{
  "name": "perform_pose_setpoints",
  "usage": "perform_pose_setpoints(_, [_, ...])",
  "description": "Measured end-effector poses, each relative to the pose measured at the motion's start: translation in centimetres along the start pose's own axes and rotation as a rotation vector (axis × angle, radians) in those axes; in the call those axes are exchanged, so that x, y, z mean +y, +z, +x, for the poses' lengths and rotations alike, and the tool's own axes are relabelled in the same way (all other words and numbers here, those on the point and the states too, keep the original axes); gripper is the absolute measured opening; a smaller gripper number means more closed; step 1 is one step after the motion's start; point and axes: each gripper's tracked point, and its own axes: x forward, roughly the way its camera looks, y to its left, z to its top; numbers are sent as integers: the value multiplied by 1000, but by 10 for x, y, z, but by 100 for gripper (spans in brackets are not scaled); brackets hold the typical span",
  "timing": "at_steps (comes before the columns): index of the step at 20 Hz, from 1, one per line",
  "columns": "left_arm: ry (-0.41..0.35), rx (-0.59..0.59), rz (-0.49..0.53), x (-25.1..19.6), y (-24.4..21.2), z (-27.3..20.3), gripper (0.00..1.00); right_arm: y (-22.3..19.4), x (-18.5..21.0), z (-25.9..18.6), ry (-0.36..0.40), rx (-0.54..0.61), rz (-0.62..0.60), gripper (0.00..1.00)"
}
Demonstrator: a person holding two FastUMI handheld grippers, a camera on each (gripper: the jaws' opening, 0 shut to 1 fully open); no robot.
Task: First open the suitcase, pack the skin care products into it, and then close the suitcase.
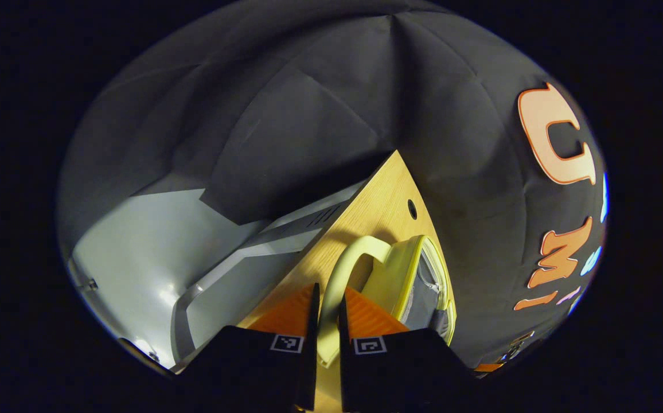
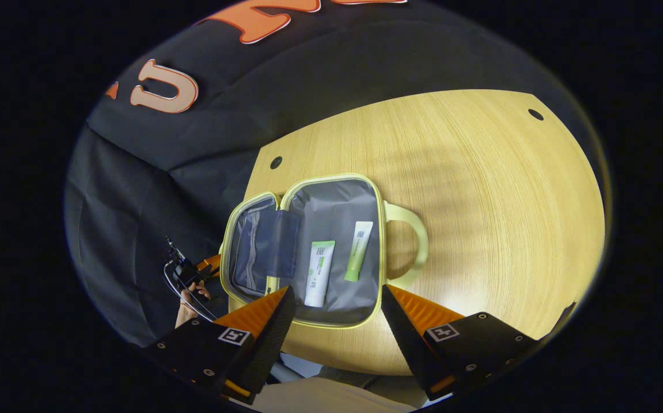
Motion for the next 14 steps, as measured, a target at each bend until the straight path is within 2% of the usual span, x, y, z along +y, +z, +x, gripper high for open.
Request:
perform_pose_setpoints(1, [28, -5, 37, -5, 0, 7, 9, 1, -3, -2, -3, -9, -5, 96])
perform_pose_setpoints(3, [85, -21, 127, -16, 3, -15, 8, 7, -6, -4, 3, -31, -8, 96])
perform_pose_setpoints(5, [115, -52, 201, -45, 8, -29, 8, 15, -11, -9, 4, -61, -5, 96])
perform_pose_setpoints(7, [124, -81, 263, -81, 15, -55, 8, 27, -19, -18, -8, -107, -9, 95])
perform_pose_setpoints(9, [121, -119, 323, -121, 14, -83, 10, 43, -28, -34, -25, -166, -52, 95])
perform_pose_setpoints(10, [117, -139, 351, -143, 11, -97, 8, 52, -32, -44, -35, -199, -80, 95])
perform_pose_setpoints(14, [127, -189, 496, -234, -25, -137, 8, 90, -50, -92, -71, -345, -174, 95])
